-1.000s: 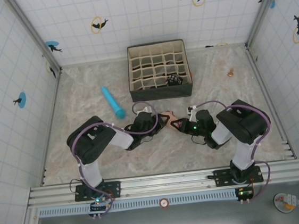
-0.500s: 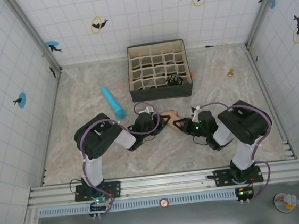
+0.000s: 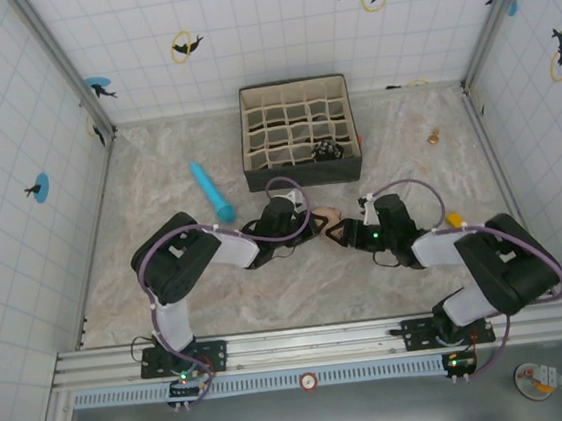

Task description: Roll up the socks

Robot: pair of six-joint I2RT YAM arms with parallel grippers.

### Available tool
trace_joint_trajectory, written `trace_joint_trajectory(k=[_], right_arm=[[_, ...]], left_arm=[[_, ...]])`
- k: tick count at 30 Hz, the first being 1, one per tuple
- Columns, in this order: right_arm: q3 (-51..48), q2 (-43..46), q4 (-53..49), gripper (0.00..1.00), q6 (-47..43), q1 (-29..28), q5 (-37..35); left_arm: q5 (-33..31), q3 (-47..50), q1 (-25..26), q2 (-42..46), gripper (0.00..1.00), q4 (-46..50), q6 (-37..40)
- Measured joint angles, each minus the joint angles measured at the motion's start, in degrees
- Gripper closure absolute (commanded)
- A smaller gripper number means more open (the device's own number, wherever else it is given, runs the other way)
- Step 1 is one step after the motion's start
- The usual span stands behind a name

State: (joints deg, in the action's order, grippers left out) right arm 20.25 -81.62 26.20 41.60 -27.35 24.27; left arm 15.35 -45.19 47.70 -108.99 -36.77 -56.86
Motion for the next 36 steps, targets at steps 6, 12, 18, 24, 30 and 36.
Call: trace_joint_trajectory(k=[6,12,18,24,30,36], right_arm=[[8.4,2.9,-18.0,0.06,-10.0,1.4,-3.3],[15.8,-2.0,-25.0,0.09,-17.6,3.7,0.6],[18.5,-9.0,-25.8,0.13,-22.4,4.1,5.5],[18.4,-11.9,-20.8,0.17,-23.1,4.3,11.0],[16.7,-15.1,-12.8,0.32,-21.6,5.1,16.0],[14.9,-17.2,-8.3,0.68,-18.9,5.6,17.2]], left_arm=[[5.2,-3.4,-1.7,0.4,1.0,7.4,7.7],[9.6,-5.6,-2.8,0.3,1.0,12.5,13.8],[12.3,-6.3,-3.9,-0.3,1.0,13.6,16.8],[13.8,-6.7,-4.3,-1.1,1.0,13.5,18.0],[14.2,-6.7,-4.8,-1.8,1.0,12.5,18.0],[13.9,-6.7,-5.3,-2.3,1.0,12.1,17.8]])
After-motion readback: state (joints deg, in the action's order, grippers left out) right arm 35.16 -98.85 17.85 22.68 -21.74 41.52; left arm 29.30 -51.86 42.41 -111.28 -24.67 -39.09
